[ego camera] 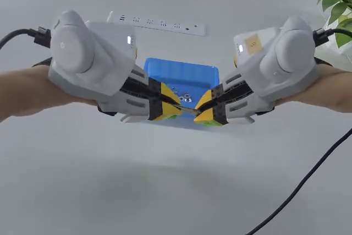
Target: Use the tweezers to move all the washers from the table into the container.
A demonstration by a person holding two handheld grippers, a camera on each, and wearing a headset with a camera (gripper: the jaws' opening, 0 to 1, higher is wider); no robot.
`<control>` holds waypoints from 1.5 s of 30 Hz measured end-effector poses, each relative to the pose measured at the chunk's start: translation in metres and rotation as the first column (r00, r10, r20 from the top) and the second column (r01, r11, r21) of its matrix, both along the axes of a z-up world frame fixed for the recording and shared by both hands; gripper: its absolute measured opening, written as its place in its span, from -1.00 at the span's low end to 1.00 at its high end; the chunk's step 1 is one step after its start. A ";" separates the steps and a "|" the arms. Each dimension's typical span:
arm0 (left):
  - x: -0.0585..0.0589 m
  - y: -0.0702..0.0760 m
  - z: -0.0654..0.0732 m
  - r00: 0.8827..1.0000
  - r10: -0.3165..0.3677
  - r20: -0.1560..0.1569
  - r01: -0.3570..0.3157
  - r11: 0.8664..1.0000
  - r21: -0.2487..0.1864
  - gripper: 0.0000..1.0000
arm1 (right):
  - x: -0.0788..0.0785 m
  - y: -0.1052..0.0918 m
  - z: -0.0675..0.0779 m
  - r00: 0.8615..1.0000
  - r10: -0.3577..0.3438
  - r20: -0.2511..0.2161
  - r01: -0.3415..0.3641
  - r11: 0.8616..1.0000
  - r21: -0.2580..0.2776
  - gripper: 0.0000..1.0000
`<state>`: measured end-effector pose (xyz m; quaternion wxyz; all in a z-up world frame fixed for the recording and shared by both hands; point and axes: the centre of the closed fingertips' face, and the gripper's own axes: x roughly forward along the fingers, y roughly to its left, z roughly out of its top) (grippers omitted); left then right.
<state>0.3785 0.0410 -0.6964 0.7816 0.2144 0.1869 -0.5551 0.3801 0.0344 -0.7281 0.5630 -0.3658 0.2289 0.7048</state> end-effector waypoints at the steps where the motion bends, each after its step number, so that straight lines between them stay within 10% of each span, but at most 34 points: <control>1: 0.000 0.000 -0.007 1.000 -0.006 -0.009 0.006 1.000 0.013 -0.84 | 0.000 0.000 -0.003 1.000 0.001 -0.001 -0.001 1.000 -0.004 -0.85; 17: 0.000 0.004 -0.082 0.989 -0.018 -0.144 0.041 0.986 0.161 -0.85 | 0.000 0.002 -0.061 1.000 0.016 -0.015 -0.017 0.995 -0.095 -0.84; 23: 0.005 0.003 -0.099 0.990 -0.030 -0.140 0.059 0.977 0.207 -0.85 | 0.005 0.001 -0.073 1.000 0.014 -0.003 -0.014 0.992 -0.128 -0.84; 42: 0.006 0.009 -0.106 0.990 -0.010 -0.141 0.045 0.968 0.248 -0.76 | 0.004 0.000 -0.080 0.999 -0.031 0.038 0.035 0.992 -0.118 -0.76; 45: 0.005 0.012 -0.106 0.980 0.028 -0.196 0.019 0.973 0.231 -0.64 | 0.004 -0.001 -0.080 0.997 -0.077 0.006 0.078 0.989 -0.125 -0.75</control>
